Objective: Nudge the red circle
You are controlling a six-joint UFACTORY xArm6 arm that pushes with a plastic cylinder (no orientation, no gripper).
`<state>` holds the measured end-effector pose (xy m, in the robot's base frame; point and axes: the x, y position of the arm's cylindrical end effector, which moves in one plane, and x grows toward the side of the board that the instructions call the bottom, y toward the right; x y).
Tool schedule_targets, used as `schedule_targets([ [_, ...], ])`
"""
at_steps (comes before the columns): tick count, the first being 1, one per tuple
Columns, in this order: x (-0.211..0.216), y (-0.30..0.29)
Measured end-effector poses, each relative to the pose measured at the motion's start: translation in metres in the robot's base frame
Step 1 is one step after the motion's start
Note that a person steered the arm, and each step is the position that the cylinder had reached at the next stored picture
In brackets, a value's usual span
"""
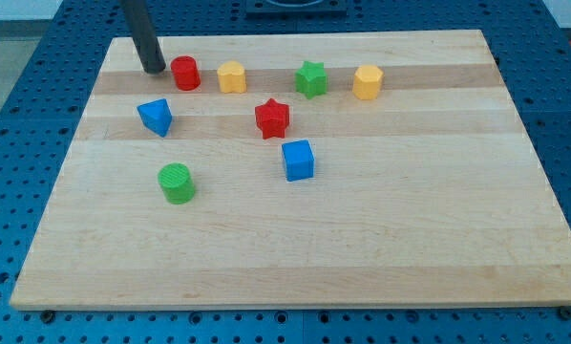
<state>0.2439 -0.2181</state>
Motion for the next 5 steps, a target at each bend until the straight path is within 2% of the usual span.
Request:
schedule_targets([
  [1, -0.026, 0.017],
  [2, -0.026, 0.075],
  [5, -0.002, 0.074],
])
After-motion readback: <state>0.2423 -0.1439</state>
